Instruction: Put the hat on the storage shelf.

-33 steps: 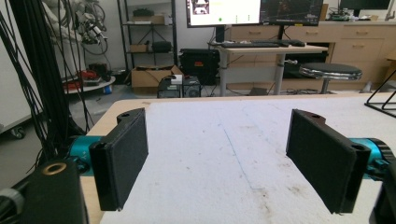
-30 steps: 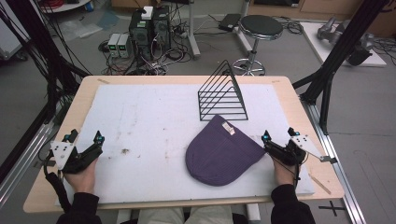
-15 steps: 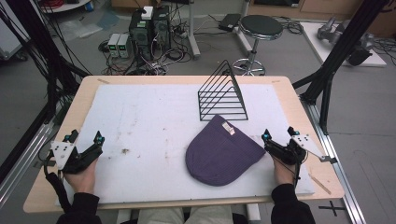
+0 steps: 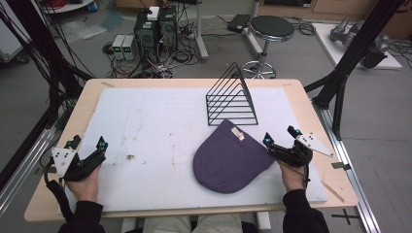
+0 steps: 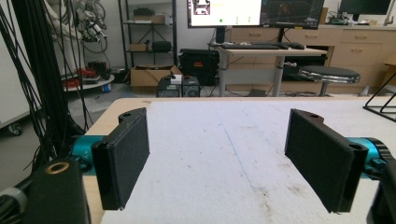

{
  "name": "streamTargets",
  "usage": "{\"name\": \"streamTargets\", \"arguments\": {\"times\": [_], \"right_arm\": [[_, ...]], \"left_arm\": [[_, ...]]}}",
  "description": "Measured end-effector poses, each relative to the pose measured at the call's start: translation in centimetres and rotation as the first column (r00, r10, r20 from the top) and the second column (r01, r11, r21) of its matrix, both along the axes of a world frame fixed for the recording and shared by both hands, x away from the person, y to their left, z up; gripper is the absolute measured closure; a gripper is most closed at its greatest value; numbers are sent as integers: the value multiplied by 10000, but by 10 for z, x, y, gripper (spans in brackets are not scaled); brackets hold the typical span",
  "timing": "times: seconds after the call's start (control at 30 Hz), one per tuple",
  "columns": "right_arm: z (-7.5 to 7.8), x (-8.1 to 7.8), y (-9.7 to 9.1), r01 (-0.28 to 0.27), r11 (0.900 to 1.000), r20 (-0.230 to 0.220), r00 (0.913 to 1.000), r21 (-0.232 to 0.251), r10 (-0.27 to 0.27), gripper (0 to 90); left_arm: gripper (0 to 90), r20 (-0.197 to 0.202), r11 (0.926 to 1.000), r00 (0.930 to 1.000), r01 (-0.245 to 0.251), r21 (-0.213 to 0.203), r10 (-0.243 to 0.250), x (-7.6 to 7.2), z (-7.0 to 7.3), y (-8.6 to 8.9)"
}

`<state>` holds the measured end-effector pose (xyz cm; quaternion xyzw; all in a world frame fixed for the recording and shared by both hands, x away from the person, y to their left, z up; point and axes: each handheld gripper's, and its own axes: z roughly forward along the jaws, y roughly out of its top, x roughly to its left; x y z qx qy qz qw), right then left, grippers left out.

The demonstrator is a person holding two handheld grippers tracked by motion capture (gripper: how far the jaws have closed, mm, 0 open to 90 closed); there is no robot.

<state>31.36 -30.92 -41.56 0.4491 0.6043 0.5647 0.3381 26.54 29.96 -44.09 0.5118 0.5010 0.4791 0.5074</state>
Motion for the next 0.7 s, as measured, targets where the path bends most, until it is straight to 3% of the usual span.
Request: {"name": "streamTargets", "arguments": {"times": [0.43,0.7], "right_arm": [[14,0,20,-1022,9946,34,9948,168,1022,46],[21,-2,36,-1527,9878,151,9881,-306,1532,46]], "left_arm": [[228,52,10000,10000,70,-42,-70,0,1,-1],[227,-73,9997,9997,213,-119,-214,1,0,0]]}}
